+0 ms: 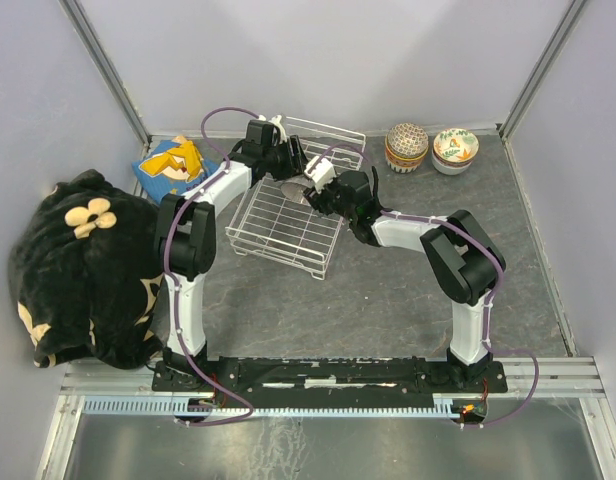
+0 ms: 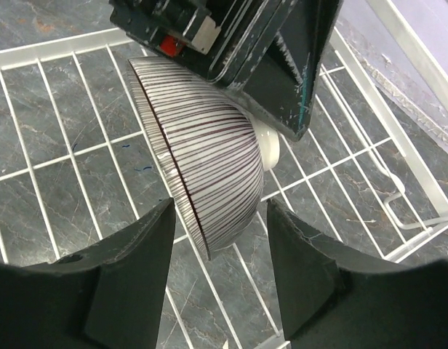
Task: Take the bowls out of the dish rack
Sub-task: Pick up the bowl from the dish rack, then place the bowl with the bowl.
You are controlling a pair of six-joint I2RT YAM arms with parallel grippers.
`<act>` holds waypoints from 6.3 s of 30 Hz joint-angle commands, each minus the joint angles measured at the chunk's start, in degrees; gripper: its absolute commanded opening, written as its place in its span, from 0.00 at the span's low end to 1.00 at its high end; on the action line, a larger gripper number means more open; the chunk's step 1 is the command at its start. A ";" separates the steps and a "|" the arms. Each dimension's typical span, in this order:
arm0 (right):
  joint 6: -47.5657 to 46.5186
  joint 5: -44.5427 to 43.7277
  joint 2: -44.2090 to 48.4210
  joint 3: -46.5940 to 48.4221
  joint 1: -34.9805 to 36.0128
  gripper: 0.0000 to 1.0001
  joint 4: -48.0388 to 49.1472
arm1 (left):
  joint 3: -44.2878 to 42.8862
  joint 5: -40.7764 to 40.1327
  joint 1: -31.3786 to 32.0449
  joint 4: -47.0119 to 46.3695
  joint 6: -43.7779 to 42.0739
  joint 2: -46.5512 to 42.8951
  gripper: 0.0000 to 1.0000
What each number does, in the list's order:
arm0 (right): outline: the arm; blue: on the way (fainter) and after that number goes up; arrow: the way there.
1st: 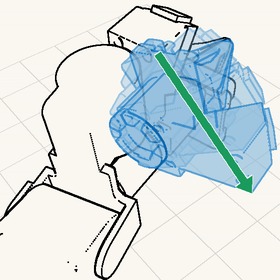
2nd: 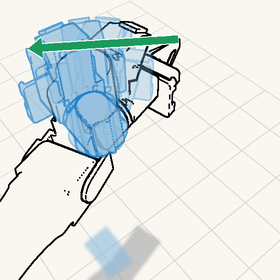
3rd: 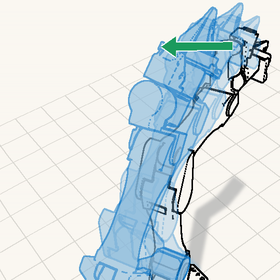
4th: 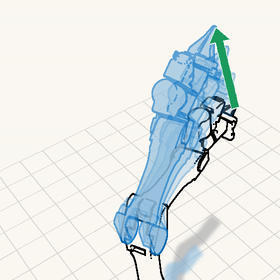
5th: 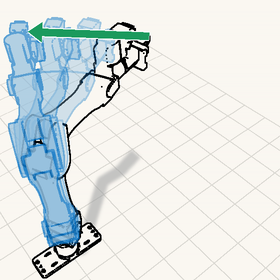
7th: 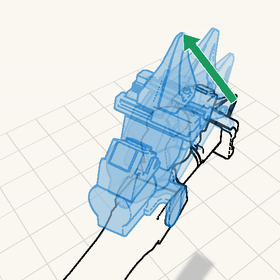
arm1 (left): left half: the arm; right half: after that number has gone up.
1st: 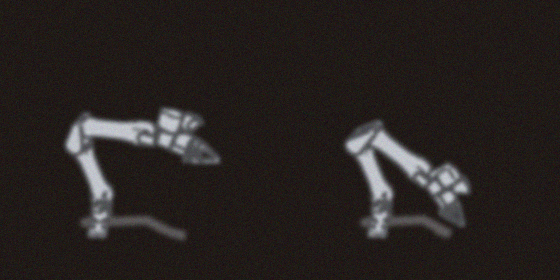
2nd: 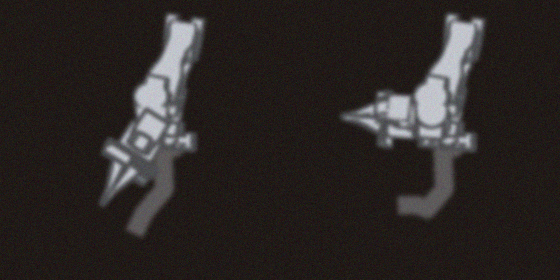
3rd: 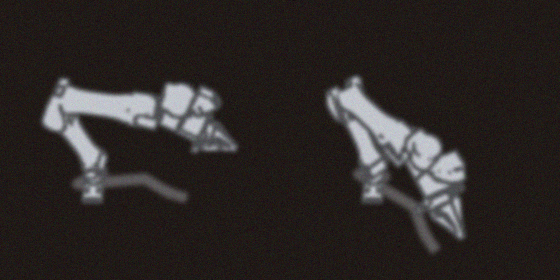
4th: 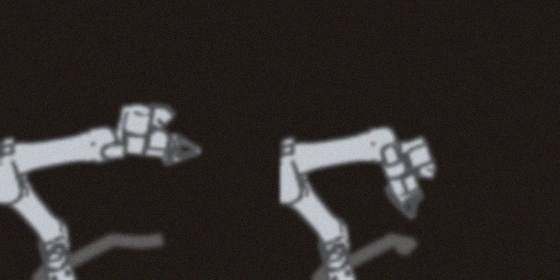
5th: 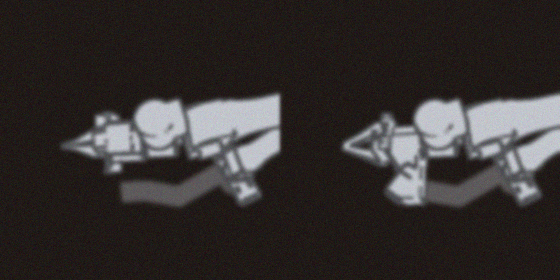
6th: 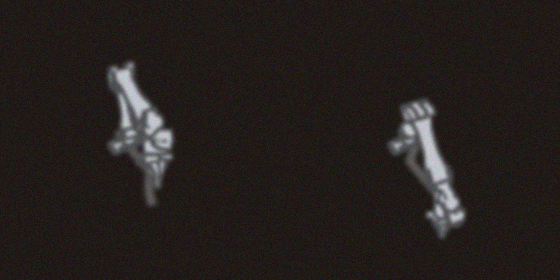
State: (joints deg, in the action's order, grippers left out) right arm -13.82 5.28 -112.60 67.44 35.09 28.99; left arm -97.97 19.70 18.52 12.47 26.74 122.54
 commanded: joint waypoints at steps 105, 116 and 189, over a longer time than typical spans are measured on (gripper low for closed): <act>11.23 -9.89 -2.38 4.01 -3.41 0.01 11.61 | -2.93 -1.58 -0.89 -6.88 10.02 3.94 0.64; 16.67 -6.95 3.23 -0.10 -6.95 0.01 14.81 | -0.32 -7.08 -2.05 -17.31 16.05 -3.74 0.64; 35.07 -14.82 -4.84 45.75 -44.26 0.01 -48.65 | 45.74 -25.01 -2.31 -28.55 14.58 -46.77 0.99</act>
State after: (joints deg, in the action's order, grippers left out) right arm 20.01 -10.55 -117.34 107.68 -8.80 -22.06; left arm -51.68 -3.11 16.21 -15.29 44.49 79.20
